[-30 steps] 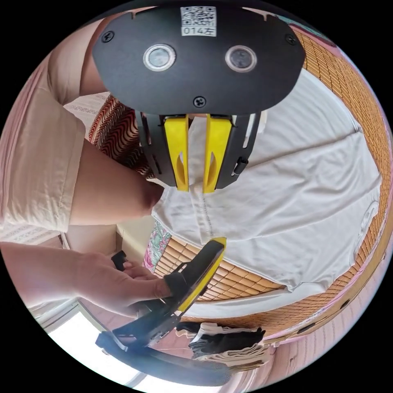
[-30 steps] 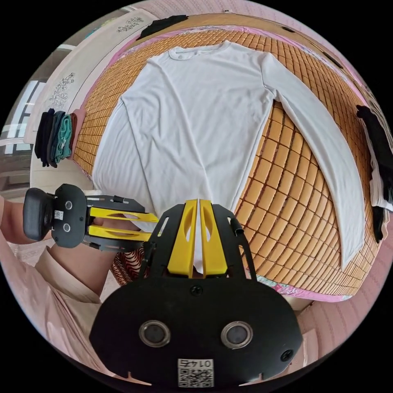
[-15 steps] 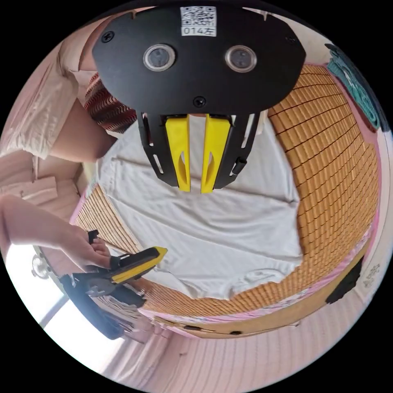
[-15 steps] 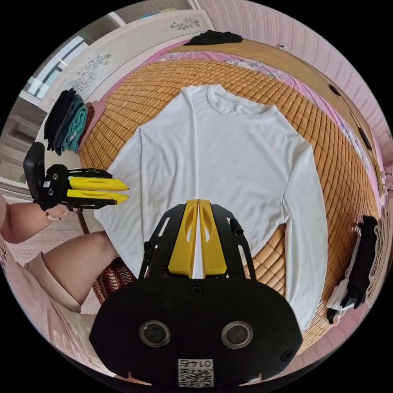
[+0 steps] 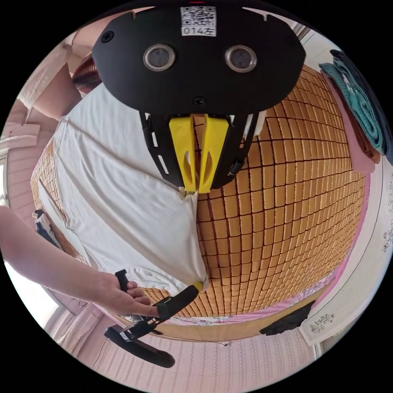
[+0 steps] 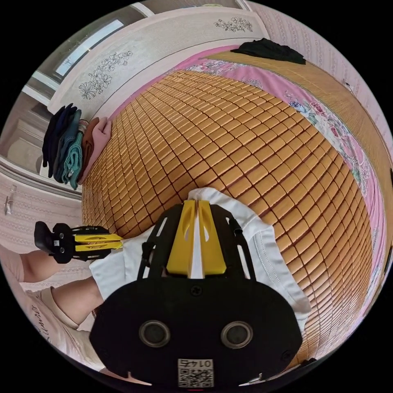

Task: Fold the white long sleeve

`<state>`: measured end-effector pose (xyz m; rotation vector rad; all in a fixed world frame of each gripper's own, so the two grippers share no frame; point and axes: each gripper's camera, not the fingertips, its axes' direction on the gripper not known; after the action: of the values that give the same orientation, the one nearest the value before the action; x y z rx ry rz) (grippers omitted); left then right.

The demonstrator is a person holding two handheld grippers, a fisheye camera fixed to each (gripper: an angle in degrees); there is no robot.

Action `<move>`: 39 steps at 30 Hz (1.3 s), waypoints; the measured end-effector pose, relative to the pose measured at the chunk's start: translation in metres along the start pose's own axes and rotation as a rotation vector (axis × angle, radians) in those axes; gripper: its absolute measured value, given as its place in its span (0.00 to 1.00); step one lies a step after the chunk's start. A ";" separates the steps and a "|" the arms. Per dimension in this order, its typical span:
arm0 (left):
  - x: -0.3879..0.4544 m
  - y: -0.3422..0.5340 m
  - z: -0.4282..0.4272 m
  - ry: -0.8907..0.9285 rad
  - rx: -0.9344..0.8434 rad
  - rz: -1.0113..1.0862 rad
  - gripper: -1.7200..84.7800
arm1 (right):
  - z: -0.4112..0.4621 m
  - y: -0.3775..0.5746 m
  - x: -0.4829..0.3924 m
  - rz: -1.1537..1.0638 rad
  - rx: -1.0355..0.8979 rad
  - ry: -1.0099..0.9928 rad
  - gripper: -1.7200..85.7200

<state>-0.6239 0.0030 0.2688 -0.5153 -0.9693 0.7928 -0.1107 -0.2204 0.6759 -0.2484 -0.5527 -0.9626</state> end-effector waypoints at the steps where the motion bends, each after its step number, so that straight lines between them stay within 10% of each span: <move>1: -0.005 0.003 -0.001 0.011 0.005 -0.018 0.02 | -0.001 -0.005 0.000 -0.031 -0.014 0.008 0.04; 15: -0.024 0.040 -0.052 -0.093 0.071 -0.170 0.07 | -0.086 0.185 -0.025 0.037 0.142 0.193 0.05; 27: 0.161 0.062 -0.032 0.264 -0.038 0.199 0.08 | -0.035 0.441 -0.136 0.254 -0.219 0.110 0.02; 39: 0.201 0.075 -0.027 0.220 -0.009 0.226 0.07 | -0.054 0.532 -0.163 0.313 -0.026 0.118 0.02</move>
<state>-0.5615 0.2063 0.3083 -0.7129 -0.7191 0.9132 0.2759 0.1671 0.5631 -0.2903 -0.3794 -0.6762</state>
